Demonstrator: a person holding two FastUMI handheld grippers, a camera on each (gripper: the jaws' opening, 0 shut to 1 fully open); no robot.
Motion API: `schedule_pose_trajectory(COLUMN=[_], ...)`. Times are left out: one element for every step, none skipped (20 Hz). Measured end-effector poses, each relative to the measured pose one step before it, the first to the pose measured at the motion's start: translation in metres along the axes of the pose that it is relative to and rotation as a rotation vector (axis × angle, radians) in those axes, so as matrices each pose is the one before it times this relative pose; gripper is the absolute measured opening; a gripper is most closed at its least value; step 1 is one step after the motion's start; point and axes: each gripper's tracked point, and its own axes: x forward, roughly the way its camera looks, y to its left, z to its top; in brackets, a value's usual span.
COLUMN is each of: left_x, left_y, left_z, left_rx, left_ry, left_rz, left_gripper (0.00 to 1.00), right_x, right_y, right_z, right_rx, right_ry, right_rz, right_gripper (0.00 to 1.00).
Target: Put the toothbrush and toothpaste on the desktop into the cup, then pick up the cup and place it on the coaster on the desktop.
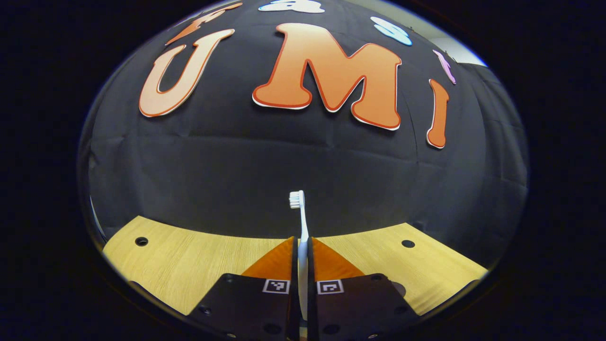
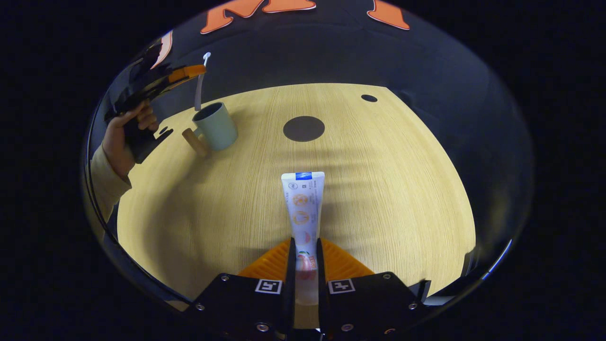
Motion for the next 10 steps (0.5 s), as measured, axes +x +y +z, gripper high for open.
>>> schedule_pose_trajectory(left_x=[0.00302, 0.00043, -0.00036, -0.00036, -0.00242, -0.00168, -0.00084, -0.00086, -0.00405, -0.00207], left_y=[0.00259, -0.00083, -0.00156, -0.00054, 0.00079, 0.00062, 0.00047, -0.00004, -0.00277, -0.00289], left_z=[-0.00036, -0.00155, -0.00275, -0.00192, -0.00219, 0.00205, 0.00214, 0.00221, 0.00080, 0.00124], left_rx=[0.00912, -0.00016, -0.00820, -0.00461, -0.00204, -0.00335, -0.00134, -0.00139, -0.00218, -0.00020], left_ry=[-0.00159, 0.00553, 0.00773, 0.00983, 0.00794, -0.00313, -0.00757, -0.00349, 0.00086, 0.00103], left_rz=[0.00852, -0.00411, -0.00614, 0.00046, 0.00100, 0.00174, 0.00679, 0.00014, -0.01002, -0.00586], left_gripper=[0.06, 0.06, 0.07, 0.07, 0.07, 0.07, 0.09, 0.08, 0.14, 0.18], right_x=[-0.00081, -0.00060, -0.00041, -0.00075, 0.00105, -0.00083, -0.00009, 0.00095, 0.00071, 0.00038], right_y=[-0.00019, -0.00046, 0.00059, -0.00108, -0.00124, 0.00068, 0.00023, 0.00301, 0.00135, 0.00226], right_z=[-0.00029, 0.00103, 0.00239, 0.00329, 0.00208, 0.00255, 0.00274, 0.00133, 0.00131, 0.00095], right_rx=[-0.00417, -0.00172, -0.00064, -0.00153, -0.00511, -0.00466, -0.00360, -0.00360, -0.00410, -0.00336], right_ry=[0.00033, -0.00029, -0.00069, -0.00233, 0.00175, -0.00070, -0.00365, -0.00312, -0.00140, -0.00165], right_rz=[-0.00015, 0.00010, 0.00253, 0.00057, 0.00067, 0.00426, 0.00190, 0.00543, 0.00369, 0.00048], right_gripper=[0.21, 0.21, 0.21, 0.21, 0.21, 0.21, 0.21, 0.21, 0.21, 0.21])
